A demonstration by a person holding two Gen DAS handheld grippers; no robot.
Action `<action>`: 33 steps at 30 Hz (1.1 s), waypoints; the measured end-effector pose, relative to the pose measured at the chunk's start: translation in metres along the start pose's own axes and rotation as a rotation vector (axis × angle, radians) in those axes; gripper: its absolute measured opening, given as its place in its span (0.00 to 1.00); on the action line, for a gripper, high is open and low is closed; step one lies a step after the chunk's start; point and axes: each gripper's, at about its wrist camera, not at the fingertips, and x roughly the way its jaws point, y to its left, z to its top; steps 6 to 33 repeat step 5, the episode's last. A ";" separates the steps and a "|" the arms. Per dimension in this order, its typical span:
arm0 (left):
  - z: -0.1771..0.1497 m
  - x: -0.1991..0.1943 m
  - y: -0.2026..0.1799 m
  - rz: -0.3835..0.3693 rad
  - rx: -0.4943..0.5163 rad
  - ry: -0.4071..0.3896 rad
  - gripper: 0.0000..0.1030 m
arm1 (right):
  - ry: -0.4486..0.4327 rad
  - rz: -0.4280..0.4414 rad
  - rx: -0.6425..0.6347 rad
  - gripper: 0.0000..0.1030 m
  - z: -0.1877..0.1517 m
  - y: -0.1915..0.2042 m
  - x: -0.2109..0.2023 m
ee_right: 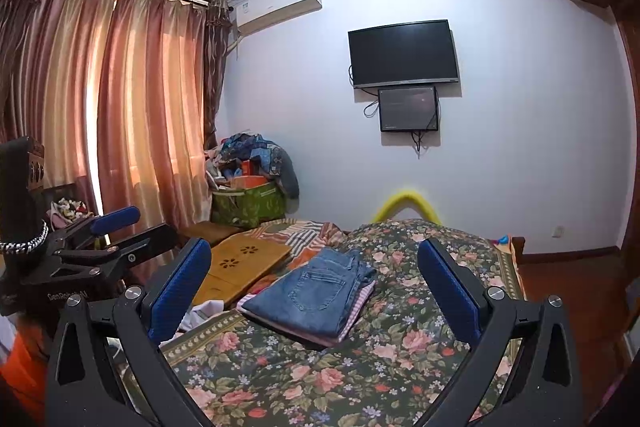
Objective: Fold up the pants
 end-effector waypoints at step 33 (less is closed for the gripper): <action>-0.001 0.002 0.000 -0.005 -0.003 0.011 1.00 | 0.003 -0.002 0.000 1.00 -0.001 -0.001 0.001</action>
